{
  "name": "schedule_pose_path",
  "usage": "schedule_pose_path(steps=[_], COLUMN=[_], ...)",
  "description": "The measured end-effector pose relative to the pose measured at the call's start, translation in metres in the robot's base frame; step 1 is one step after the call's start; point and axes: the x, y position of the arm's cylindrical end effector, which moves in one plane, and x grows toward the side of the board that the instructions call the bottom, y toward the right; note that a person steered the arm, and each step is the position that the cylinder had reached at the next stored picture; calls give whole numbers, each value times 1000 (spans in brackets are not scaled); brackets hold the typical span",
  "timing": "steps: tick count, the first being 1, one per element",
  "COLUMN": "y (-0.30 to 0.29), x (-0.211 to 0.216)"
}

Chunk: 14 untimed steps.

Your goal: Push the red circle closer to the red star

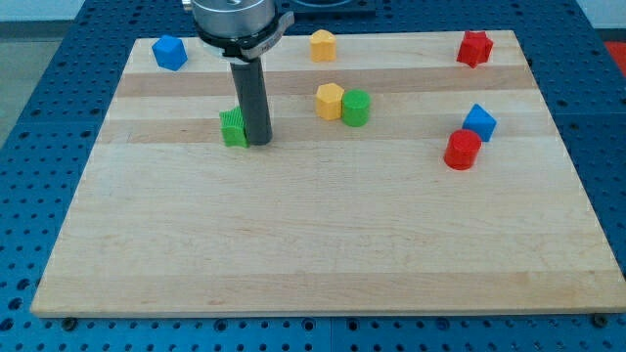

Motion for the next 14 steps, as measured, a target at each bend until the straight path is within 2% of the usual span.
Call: schedule_pose_path(steps=[2,9,14], y=[4,-97,-105], x=[-19,1,11])
